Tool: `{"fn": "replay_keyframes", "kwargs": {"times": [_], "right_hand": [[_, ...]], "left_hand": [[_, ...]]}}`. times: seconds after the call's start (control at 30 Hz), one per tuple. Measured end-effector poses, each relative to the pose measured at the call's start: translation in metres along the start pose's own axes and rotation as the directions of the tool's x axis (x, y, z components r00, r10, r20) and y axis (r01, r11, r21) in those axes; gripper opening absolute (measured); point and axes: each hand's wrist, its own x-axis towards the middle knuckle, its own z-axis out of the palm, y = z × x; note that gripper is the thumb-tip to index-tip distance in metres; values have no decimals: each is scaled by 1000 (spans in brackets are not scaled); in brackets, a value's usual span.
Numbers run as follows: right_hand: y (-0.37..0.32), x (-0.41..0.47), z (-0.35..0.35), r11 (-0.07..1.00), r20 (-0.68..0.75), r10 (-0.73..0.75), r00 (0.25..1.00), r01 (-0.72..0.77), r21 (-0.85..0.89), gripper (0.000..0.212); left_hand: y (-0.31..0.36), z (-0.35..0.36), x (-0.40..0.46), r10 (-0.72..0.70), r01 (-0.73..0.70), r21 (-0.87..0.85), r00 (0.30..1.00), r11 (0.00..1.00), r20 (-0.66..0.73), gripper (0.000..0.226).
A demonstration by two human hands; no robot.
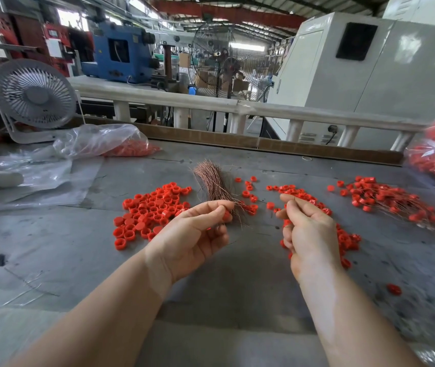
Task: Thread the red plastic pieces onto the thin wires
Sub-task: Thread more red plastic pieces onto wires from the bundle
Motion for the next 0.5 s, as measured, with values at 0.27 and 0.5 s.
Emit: {"fn": "replay_keyframes", "kwargs": {"times": [0.27,0.5], "right_hand": [[-2,-1,0,999,58,1,998,-3,36,23],[-4,-3,1,1000,113,14,994,-14,-8,22]], "left_hand": [[1,0,0,28,-29,-16,998,999,-52,28],[2,1,1,48,-50,-21,996,999,-73,32]]}}
